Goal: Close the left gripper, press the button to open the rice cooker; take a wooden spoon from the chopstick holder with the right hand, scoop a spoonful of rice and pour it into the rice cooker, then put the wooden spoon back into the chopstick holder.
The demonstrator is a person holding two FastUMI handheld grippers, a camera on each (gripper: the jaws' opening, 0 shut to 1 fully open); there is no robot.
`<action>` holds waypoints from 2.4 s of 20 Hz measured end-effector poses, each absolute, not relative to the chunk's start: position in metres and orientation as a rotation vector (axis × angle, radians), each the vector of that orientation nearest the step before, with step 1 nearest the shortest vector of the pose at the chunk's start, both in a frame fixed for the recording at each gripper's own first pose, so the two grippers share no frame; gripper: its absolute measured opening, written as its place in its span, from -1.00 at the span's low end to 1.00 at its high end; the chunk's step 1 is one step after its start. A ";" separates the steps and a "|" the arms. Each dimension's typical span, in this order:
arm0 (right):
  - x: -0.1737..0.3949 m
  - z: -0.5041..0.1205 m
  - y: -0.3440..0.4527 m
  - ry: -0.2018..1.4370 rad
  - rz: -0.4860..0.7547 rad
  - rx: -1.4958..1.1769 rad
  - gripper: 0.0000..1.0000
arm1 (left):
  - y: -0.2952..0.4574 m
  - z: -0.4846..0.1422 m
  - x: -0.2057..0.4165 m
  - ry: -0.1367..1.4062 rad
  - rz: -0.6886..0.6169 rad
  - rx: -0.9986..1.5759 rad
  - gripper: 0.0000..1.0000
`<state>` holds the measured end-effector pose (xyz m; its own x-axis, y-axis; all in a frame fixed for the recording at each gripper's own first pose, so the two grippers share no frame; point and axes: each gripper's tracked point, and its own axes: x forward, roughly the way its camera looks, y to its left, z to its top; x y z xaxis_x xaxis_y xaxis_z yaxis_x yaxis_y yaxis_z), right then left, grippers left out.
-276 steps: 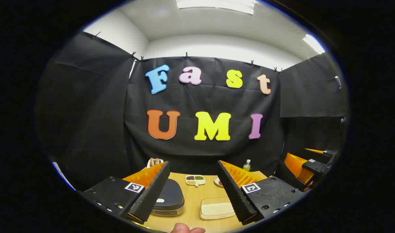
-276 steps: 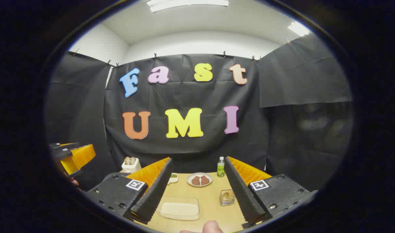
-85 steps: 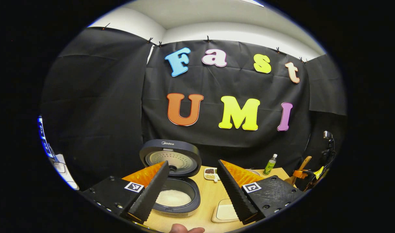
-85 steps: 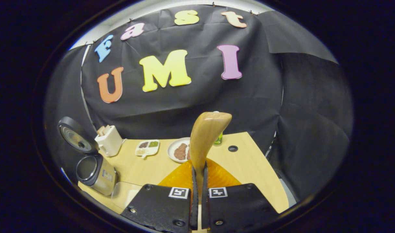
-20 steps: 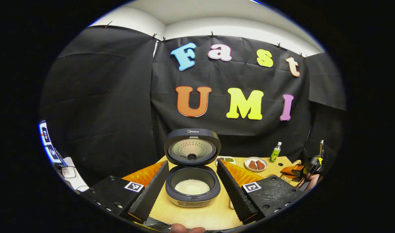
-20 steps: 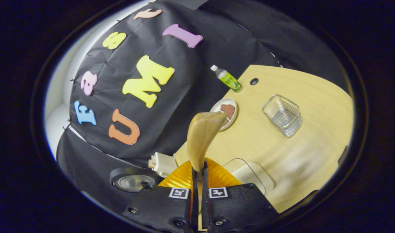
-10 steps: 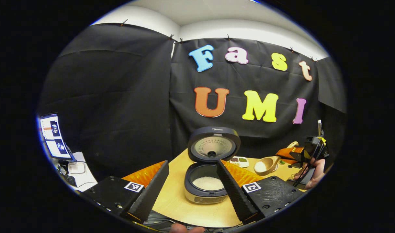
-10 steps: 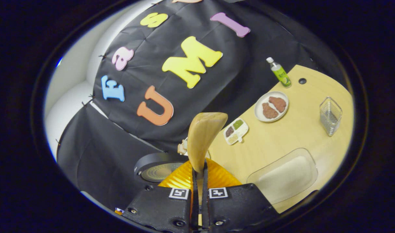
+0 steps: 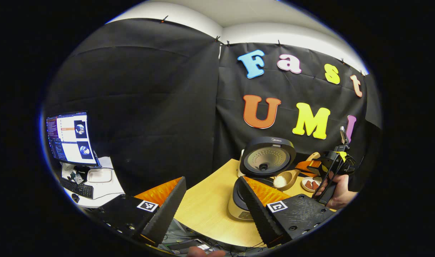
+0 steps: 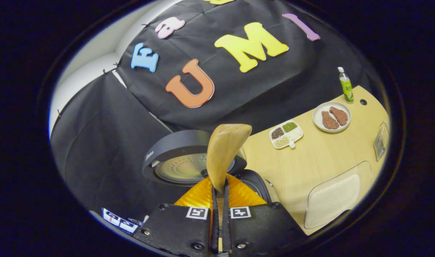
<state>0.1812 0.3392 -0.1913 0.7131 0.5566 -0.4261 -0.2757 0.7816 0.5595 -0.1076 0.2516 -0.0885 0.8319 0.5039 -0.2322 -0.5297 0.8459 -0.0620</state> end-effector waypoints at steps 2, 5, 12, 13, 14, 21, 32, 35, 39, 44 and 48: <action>0.183 -0.202 0.348 0.619 0.474 0.404 -0.82 | 0.263 -0.092 -0.116 0.215 0.566 -0.144 0.90; 0.189 -0.215 0.360 0.596 0.467 0.281 -0.82 | 0.281 -0.097 -0.125 0.214 0.593 -0.158 0.90; 0.191 -0.237 0.379 0.570 0.466 0.076 -0.82 | 0.309 -0.112 -0.135 0.229 0.628 -0.199 0.91; 0.191 -0.238 0.381 0.556 0.467 0.039 -0.82 | 0.313 -0.113 -0.136 0.231 0.632 -0.202 0.90; 0.191 -0.239 0.382 0.542 0.470 0.000 -0.81 | 0.316 -0.112 -0.137 0.229 0.635 -0.204 0.90; 0.191 -0.243 0.390 0.460 0.475 -0.219 -0.82 | 0.327 -0.117 -0.137 0.228 0.648 -0.232 0.91; 0.177 -0.220 0.402 0.295 0.503 -0.403 -0.82 | 0.332 -0.121 -0.132 0.225 0.607 -0.244 0.90; 0.178 -0.219 0.400 0.305 0.508 -0.379 -0.82 | 0.329 -0.125 -0.131 0.241 0.589 -0.241 0.90; 0.174 -0.205 0.398 0.281 0.510 -0.329 -0.82 | 0.323 -0.125 -0.131 0.245 0.569 -0.229 0.89; 0.160 -0.175 0.391 0.259 0.535 -0.228 -0.85 | 0.302 -0.118 -0.122 0.235 0.535 -0.224 0.90; 0.154 -0.146 0.373 0.249 0.531 -0.140 -0.82 | 0.280 -0.110 -0.112 0.226 0.489 -0.196 0.90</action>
<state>0.1538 0.3727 -0.1462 0.8333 0.4823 -0.2702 -0.5161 0.8539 -0.0674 -0.1119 0.2804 -0.1102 0.8589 0.4411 -0.2602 -0.4841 0.8650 -0.1317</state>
